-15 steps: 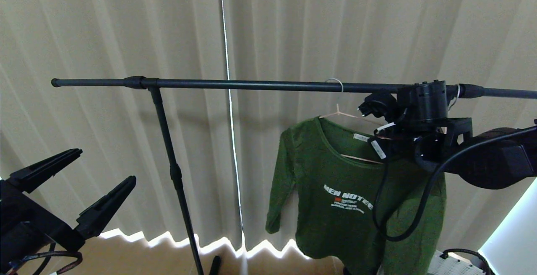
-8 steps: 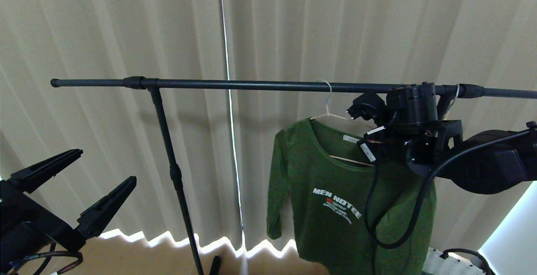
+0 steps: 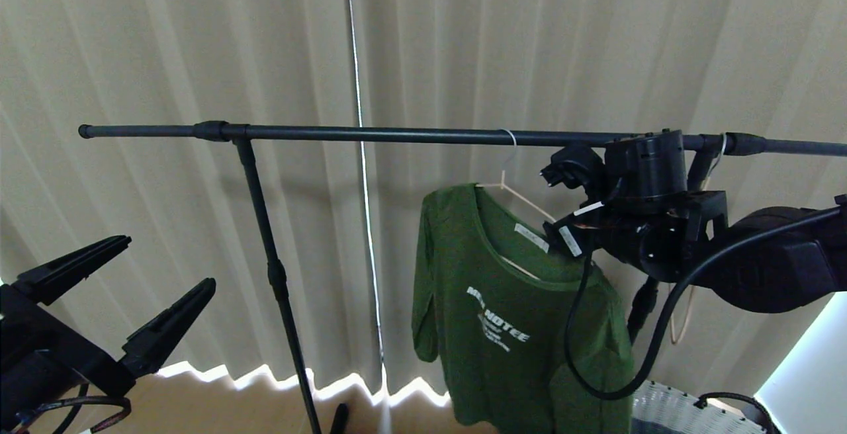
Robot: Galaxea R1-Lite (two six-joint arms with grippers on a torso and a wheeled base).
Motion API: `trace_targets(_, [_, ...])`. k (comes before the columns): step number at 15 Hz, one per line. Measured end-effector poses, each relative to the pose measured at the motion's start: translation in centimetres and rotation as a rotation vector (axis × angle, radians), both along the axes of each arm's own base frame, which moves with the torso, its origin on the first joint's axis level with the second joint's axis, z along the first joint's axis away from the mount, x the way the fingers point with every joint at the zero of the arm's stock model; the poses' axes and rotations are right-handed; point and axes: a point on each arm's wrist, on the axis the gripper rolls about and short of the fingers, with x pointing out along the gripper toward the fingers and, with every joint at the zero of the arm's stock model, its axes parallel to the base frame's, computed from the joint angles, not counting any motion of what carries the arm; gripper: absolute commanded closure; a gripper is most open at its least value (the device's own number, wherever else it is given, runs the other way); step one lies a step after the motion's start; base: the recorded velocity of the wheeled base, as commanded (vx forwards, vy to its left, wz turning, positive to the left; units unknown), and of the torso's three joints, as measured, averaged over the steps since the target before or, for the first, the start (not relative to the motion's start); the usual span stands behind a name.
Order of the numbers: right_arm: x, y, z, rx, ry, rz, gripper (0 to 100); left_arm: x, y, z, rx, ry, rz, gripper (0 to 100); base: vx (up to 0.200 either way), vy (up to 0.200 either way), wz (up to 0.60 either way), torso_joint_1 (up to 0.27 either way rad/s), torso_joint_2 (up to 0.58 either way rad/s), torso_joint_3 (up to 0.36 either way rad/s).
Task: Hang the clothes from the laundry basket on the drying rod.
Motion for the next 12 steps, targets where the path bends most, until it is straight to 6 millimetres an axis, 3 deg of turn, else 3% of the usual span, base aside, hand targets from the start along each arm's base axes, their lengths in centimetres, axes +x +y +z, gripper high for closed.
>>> trace_targets(7, [-1.0,1.6,0.9,0.17,-0.033,0.115,0,0.0,0.0,0.0,0.0,0.0,0.0,0,0.0,0.0,0.0,0.0,0.0,0.0])
trace_targets(12, [-3.5,0.3,2.3,0.196,-0.087,0.128,0,0.0,0.0,0.0,0.001,0.0,0.0,0,0.0,0.0,0.0,0.0,0.0,0.0])
